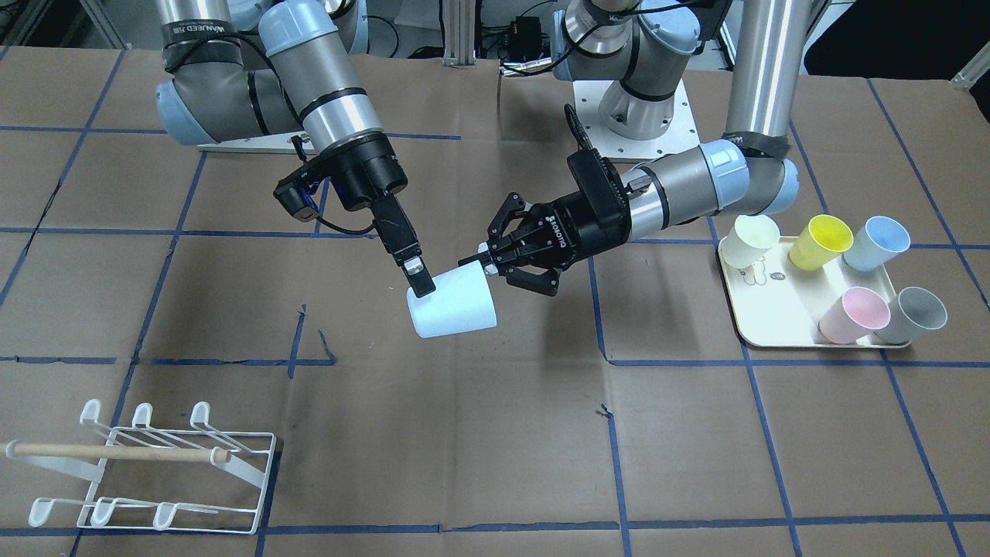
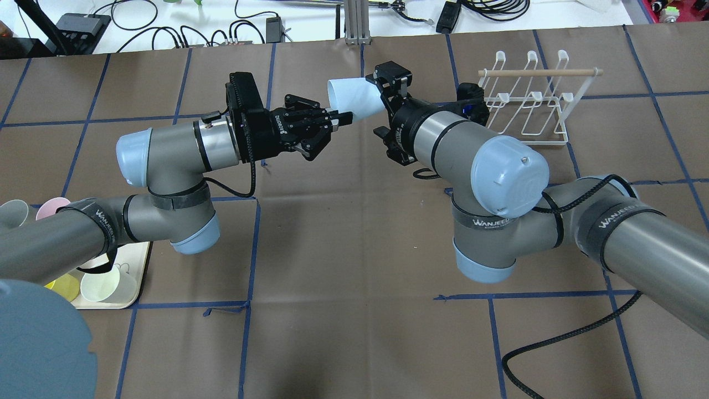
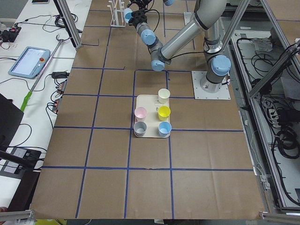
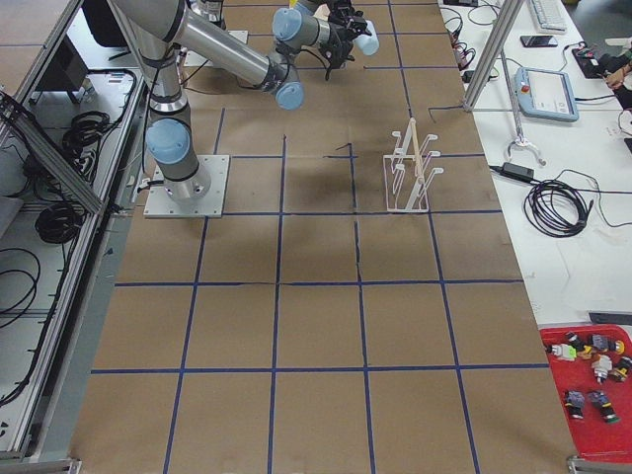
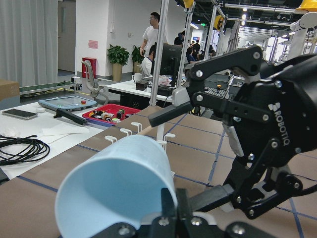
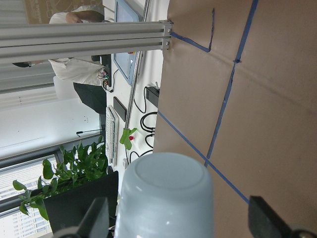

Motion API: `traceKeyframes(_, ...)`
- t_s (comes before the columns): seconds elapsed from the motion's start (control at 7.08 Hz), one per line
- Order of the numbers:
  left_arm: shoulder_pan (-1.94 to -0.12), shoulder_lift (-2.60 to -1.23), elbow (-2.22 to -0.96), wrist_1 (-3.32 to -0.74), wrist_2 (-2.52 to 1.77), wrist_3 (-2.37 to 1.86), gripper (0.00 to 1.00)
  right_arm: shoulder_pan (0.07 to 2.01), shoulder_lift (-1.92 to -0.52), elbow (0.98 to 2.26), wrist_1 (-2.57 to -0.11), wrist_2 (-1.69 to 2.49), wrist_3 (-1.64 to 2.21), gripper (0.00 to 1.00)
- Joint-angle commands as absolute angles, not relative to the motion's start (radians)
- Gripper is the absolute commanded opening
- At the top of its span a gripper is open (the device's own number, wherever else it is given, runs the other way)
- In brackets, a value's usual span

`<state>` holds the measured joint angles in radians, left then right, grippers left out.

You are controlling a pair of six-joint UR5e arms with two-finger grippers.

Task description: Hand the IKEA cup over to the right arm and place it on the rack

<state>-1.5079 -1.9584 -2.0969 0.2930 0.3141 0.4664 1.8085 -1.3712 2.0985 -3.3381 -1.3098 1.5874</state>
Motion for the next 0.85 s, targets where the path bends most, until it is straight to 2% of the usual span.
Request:
traceKeyframes(0.0, -1.509, -1.957, -2.097, 0.293, 0.314, 0.466, 0.01, 1.822, -1.338, 2.056, -3.338, -1.328, 1.604, 0.99)
traceKeyframes(0.71, -1.509, -1.953, -2.097, 0.293, 0.314, 0.454, 0.02, 1.830, -1.301, 2.016, -3.338, -1.328, 1.606, 0.99)
